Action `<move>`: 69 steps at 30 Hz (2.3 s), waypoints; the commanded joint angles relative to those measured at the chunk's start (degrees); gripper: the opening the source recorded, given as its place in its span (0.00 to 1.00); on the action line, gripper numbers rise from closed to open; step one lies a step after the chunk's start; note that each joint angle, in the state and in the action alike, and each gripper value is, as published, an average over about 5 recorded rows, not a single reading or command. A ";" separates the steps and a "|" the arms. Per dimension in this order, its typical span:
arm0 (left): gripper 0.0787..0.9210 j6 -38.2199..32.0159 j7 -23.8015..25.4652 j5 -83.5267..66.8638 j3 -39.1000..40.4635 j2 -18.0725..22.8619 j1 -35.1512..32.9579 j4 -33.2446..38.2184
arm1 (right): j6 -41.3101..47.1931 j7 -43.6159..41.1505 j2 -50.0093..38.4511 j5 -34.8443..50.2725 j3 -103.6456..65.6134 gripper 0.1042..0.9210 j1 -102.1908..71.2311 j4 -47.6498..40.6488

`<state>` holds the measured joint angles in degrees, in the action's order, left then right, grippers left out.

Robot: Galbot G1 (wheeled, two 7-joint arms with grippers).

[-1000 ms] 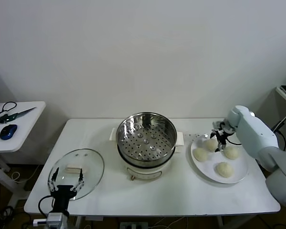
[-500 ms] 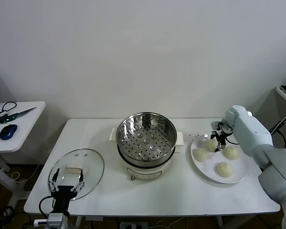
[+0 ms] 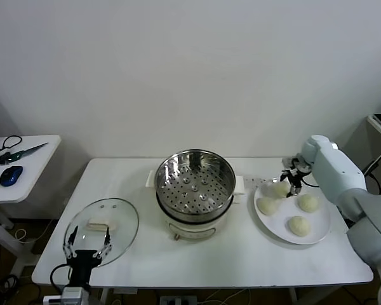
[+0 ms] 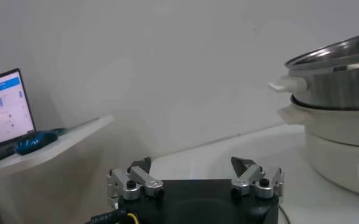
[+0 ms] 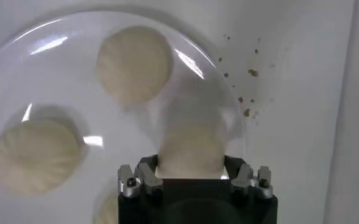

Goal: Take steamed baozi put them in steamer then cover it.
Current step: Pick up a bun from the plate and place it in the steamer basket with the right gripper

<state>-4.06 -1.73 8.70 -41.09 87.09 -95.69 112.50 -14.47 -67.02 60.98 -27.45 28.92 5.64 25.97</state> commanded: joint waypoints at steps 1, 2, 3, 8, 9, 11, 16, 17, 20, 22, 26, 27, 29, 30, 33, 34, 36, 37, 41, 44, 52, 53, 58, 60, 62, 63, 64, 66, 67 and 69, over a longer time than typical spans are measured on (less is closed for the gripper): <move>0.88 -0.37 -0.11 -0.46 0.03 0.04 -0.87 0.31 | 0.80 -2.82 -6.67 13.18 13.01 0.75 7.93 17.11; 0.88 -0.41 -0.13 -0.47 0.04 0.05 -0.98 0.39 | 0.74 -3.10 -7.25 15.08 16.24 0.75 10.54 19.38; 0.88 -0.42 -0.13 -0.47 0.05 0.06 -1.07 0.50 | 0.53 -3.35 -7.52 16.83 19.15 0.75 13.06 21.04; 0.88 -0.36 0.26 -0.46 -0.01 0.04 -1.72 1.41 | -2.61 -4.11 -5.84 24.12 31.46 0.75 25.93 26.18; 0.88 -0.37 0.50 -0.44 -0.04 0.02 -1.91 1.61 | -3.62 -4.13 -4.98 25.10 33.51 0.75 28.30 26.95; 0.88 -0.42 0.95 -0.42 -0.09 -0.02 -2.24 1.91 | -5.41 -4.11 -3.18 26.30 36.70 0.76 32.12 28.54; 0.88 -0.61 1.33 -0.43 0.01 0.11 -2.70 1.99 | -9.69 -3.60 2.14 23.73 38.99 0.76 34.48 32.61; 0.88 -0.61 1.32 -0.45 0.02 0.15 -2.75 2.00 | -10.63 -3.44 3.23 22.22 38.97 0.76 34.21 33.76; 0.88 -0.57 1.28 -0.65 -0.05 0.18 -2.80 2.05 | -13.23 -2.90 6.10 16.49 38.48 0.76 32.34 37.34; 0.88 -0.53 1.24 -0.85 -0.20 0.13 -2.78 2.07 | -14.84 -2.42 7.96 12.51 37.60 0.76 30.19 39.04; 0.88 -0.53 1.17 -1.17 -0.50 -0.06 -2.92 2.18 | -18.57 -0.97 11.96 2.57 34.41 0.76 24.27 39.26; 0.88 -0.54 1.16 -1.27 -0.57 -0.13 -2.99 2.22 | -19.33 -0.56 12.97 0.01 33.61 0.76 22.87 38.81; 0.88 -0.56 1.13 -1.45 -0.72 -0.26 -3.16 2.26 | -20.80 0.28 14.82 -4.36 32.05 0.76 20.26 37.45; 0.88 -0.61 1.13 -1.52 -0.79 -0.32 -3.26 2.28 | -21.40 0.69 15.62 -6.11 31.45 0.76 19.14 36.67; 0.88 -0.77 1.19 -1.70 -0.91 -0.40 -3.71 2.53 | -22.84 1.85 17.46 -10.54 30.17 0.76 16.32 34.37; 0.88 -0.79 1.23 -1.81 -0.89 -0.38 -3.89 2.70 | -23.07 2.20 17.97 -11.61 29.93 0.76 15.56 33.69; 0.88 -0.76 1.30 -2.12 -0.84 -0.31 -4.18 3.03 | -23.49 2.75 19.13 -13.46 29.29 0.76 13.91 32.09; 0.88 -0.74 1.30 -2.24 -0.81 -0.28 -4.21 3.08 | -23.65 2.98 19.56 -14.11 29.04 0.76 13.23 31.41; 0.88 -0.70 1.28 -2.36 -0.81 -0.26 -4.03 2.87 | -24.15 3.65 21.06 -16.24 28.08 0.76 10.87 28.67; 0.88 -0.69 1.23 -2.37 -0.85 -0.35 -3.96 2.61 | -24.19 4.02 21.94 -16.81 27.60 0.76 9.68 26.69; 0.88 -0.90 1.12 -2.75 -0.77 -0.39 -4.13 2.29 | -23.56 3.80 23.07 -15.25 27.21 0.76 8.89 24.02; 0.88 -0.88 1.12 -2.81 -0.72 -0.34 -4.13 2.34 | -23.40 3.76 23.05 -15.09 27.24 0.76 8.93 23.98; 0.88 -0.78 1.09 -2.71 -0.56 -0.21 -3.92 2.16 | -21.68 2.42 22.55 -13.10 27.25 0.83 9.80 24.76; 0.88 -0.77 1.06 -2.63 -0.48 -0.19 -3.94 2.11 | -21.38 1.59 22.13 -12.20 27.08 0.86 10.58 25.45; 0.88 -0.77 1.03 -2.56 -0.39 -0.14 -4.00 2.11 | -21.45 0.94 21.43 -11.39 26.88 0.88 11.68 26.36; 0.88 -0.77 1.02 -2.53 -0.37 -0.11 -4.04 2.13 | -21.50 0.66 20.99 -10.79 26.81 0.88 12.28 26.94; 0.88 -0.78 1.00 -2.51 -0.35 -0.09 -4.09 2.13 | -21.55 0.26 20.38 -9.80 26.78 0.88 13.04 27.74; 0.88 -0.79 0.93 -2.49 -0.33 -0.08 -4.20 2.13 | -21.62 -0.54 19.12 -7.56 26.82 0.88 14.69 29.63; 0.88 -0.80 0.88 -2.49 -0.33 -0.09 -4.26 2.12 | -21.61 -1.17 18.16 -6.28 26.91 0.88 15.61 30.88; 0.88 -0.80 0.79 -2.48 -0.33 -0.12 -4.39 2.13 | -21.40 -2.74 15.96 -3.41 27.34 0.88 17.62 33.44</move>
<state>-4.85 -0.84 6.22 -41.43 86.96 -99.88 114.62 -36.25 -66.66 80.52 -36.83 56.20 19.06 54.49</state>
